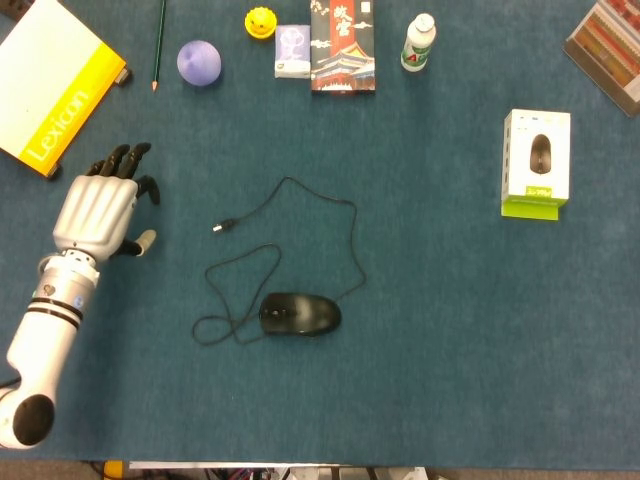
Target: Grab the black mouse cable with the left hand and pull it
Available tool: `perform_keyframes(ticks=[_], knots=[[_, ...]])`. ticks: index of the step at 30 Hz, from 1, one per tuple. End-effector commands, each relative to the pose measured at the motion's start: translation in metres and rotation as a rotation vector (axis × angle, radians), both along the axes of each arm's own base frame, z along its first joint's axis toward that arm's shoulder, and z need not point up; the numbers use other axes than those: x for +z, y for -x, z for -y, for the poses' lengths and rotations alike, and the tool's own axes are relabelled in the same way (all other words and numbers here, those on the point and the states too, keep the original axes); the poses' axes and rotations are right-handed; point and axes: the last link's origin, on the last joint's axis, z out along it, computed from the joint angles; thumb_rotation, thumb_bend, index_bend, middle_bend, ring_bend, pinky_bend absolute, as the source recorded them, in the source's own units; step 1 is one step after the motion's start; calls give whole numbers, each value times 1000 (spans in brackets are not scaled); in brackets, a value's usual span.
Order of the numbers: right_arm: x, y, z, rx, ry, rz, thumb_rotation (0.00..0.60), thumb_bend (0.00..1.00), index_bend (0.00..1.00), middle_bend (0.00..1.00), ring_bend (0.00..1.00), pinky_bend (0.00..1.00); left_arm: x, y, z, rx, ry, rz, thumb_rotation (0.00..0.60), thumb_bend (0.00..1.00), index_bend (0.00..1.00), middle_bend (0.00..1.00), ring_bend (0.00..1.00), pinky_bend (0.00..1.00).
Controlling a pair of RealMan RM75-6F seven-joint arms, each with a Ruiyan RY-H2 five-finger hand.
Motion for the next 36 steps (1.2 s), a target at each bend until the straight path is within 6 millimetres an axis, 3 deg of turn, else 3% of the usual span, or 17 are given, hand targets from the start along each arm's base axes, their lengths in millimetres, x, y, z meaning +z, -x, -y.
perform_keyframes(ticks=[1, 23, 36], knots=[[0, 0, 0, 1, 1, 1, 600, 199, 341, 263, 176, 297, -5, -3, 3, 21, -42, 31, 600, 269, 426, 50, 25, 174], [6, 0, -1, 11, 21, 33, 600, 199, 341, 263, 177, 297, -36, -27, 6, 56, -63, 70, 600, 270, 427, 50, 24, 171], [14, -1, -4, 42, 50, 74, 600, 199, 341, 263, 176, 297, -48, -29, 4, 61, -65, 83, 600, 269, 427, 50, 24, 162]])
